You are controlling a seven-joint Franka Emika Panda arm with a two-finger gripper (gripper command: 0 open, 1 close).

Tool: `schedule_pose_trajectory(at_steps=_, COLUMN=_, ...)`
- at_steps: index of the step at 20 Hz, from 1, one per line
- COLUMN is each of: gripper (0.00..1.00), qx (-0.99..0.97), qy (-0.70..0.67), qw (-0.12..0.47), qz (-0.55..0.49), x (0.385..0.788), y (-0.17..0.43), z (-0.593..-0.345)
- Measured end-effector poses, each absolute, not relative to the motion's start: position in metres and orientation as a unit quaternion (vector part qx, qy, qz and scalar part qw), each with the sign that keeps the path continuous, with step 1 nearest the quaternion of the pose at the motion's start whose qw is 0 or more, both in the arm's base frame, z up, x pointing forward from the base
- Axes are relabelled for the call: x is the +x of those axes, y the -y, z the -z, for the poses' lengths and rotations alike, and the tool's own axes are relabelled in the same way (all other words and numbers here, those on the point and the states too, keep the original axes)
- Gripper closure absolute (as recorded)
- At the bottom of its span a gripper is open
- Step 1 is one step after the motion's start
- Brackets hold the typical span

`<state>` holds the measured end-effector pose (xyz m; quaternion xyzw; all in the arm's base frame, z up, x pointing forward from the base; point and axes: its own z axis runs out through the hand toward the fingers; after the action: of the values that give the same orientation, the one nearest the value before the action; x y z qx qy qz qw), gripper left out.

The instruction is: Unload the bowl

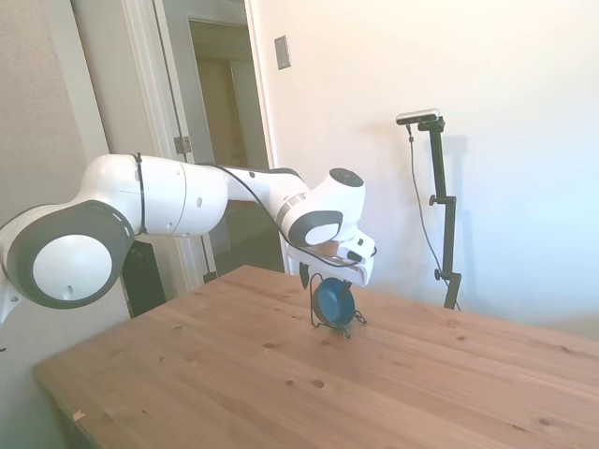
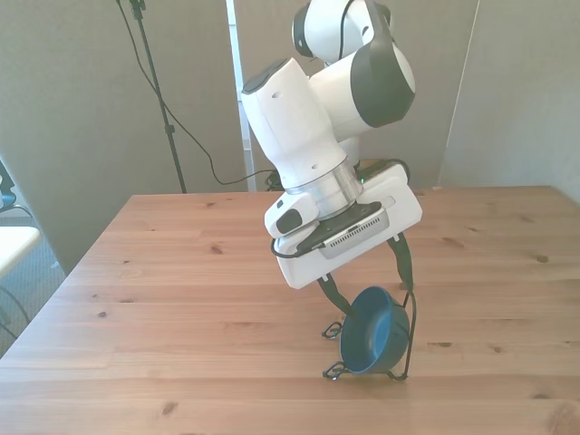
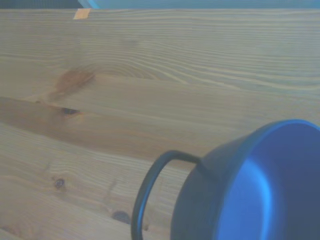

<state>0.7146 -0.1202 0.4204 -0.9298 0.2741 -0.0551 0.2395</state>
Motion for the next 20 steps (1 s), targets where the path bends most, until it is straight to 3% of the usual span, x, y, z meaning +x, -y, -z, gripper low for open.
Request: schedule_pose_trajectory(at_steps=20, gripper=1.0, qx=-0.918, qy=-0.26, qw=0.297, qz=0.025, x=0.717, y=0.133, z=-0.417)
